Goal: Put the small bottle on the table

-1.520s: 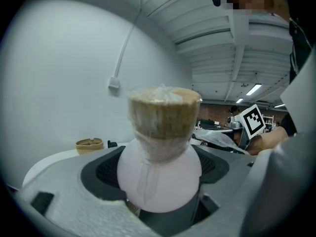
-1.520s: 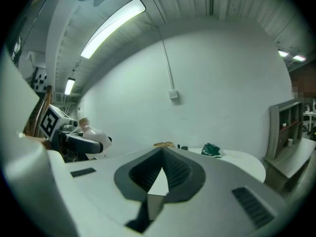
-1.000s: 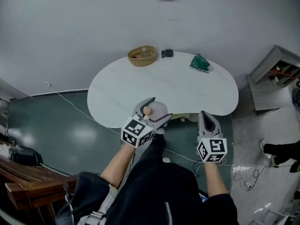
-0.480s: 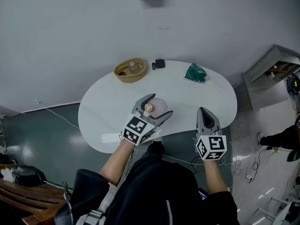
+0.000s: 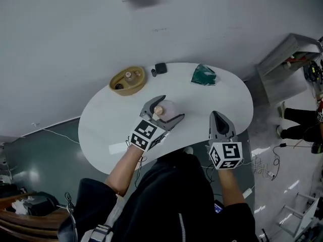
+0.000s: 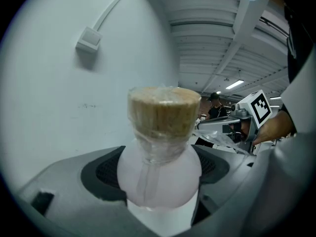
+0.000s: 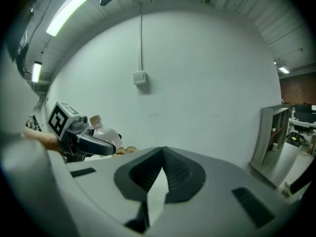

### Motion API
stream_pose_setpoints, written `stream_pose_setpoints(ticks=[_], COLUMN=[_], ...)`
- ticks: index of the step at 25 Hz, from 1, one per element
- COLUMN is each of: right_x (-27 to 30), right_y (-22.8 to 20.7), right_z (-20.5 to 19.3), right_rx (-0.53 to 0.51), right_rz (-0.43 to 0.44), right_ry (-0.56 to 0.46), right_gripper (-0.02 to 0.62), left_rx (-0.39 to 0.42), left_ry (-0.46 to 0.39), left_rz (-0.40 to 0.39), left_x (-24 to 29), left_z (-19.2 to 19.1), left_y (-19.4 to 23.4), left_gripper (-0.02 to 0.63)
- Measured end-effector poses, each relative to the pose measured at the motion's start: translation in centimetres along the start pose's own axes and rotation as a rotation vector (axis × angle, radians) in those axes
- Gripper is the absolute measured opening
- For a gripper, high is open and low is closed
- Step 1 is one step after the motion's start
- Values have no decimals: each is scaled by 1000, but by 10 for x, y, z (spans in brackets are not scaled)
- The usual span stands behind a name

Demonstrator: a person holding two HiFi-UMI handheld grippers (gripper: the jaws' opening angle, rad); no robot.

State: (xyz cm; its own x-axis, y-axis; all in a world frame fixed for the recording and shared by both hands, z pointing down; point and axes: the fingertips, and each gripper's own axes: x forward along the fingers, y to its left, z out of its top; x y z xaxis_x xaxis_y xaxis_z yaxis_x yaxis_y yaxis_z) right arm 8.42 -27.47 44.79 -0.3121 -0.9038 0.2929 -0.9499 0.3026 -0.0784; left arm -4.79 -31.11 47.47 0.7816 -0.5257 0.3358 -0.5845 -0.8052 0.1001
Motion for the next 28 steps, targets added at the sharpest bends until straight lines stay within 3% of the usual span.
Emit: stream_pose_setpoints(ticks=[10,19,23,28], right_x=[8,22,24,23], right_y=[-43,-76,-86,-102], right_z=[-16,-59,-76,-90], right_rx=[20,97,129,159], right_rz=[-18,-47,-69,-103], right_ry=[57,129,148,162], right_gripper=[-11,-11,-11,-11], left_rx=[4,-38,-6,92], left_ry=[66,166,198,207], left_rz=[-47,-77,-85,-99], left_x=[52,107,131,176], left_z=[-12,-70,-89,-103], left_y=[-8,-3,-3,2], left_gripper=[410,410,410,410])
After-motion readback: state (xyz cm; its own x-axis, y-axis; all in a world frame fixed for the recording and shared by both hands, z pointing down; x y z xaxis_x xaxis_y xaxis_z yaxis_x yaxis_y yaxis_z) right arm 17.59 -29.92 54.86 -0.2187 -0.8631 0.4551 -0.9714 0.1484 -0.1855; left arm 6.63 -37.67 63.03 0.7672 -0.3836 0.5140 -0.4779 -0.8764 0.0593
